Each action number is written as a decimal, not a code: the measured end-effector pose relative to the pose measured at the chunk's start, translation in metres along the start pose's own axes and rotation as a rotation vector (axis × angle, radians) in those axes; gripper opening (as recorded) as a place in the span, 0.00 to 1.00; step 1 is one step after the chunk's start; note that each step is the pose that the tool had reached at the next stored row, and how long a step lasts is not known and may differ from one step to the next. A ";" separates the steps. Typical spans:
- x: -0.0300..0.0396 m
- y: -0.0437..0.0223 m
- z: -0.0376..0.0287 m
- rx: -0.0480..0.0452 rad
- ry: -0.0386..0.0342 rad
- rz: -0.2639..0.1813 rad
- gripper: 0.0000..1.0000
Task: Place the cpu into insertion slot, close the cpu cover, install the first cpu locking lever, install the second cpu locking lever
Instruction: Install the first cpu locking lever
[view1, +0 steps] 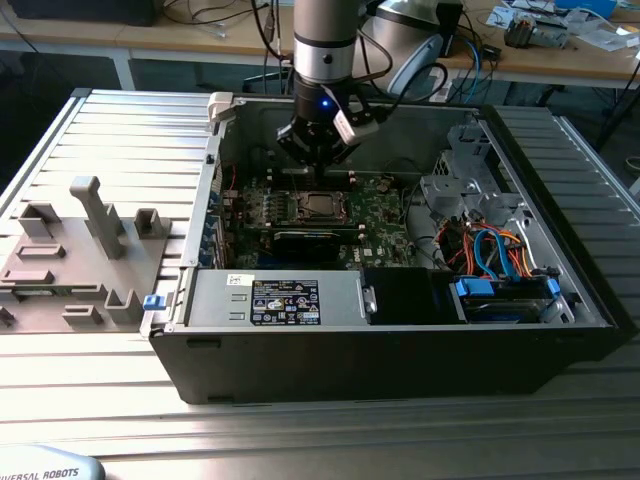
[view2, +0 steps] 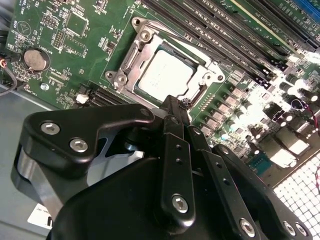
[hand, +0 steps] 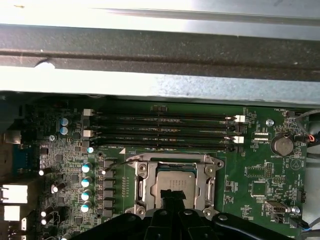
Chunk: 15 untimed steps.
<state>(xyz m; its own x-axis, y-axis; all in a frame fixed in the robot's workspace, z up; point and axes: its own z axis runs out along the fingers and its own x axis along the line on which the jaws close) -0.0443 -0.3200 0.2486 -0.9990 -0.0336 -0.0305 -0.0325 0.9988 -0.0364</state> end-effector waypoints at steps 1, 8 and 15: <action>0.0003 0.0000 0.0000 0.0000 0.0000 0.000 0.11; 0.0022 0.0001 0.0002 0.0000 0.0001 0.000 0.11; 0.0042 0.0001 0.0003 0.0000 0.0001 0.000 0.11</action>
<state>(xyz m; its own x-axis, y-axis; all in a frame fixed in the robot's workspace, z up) -0.0485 -0.3200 0.2482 -0.9990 -0.0336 -0.0305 -0.0325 0.9988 -0.0365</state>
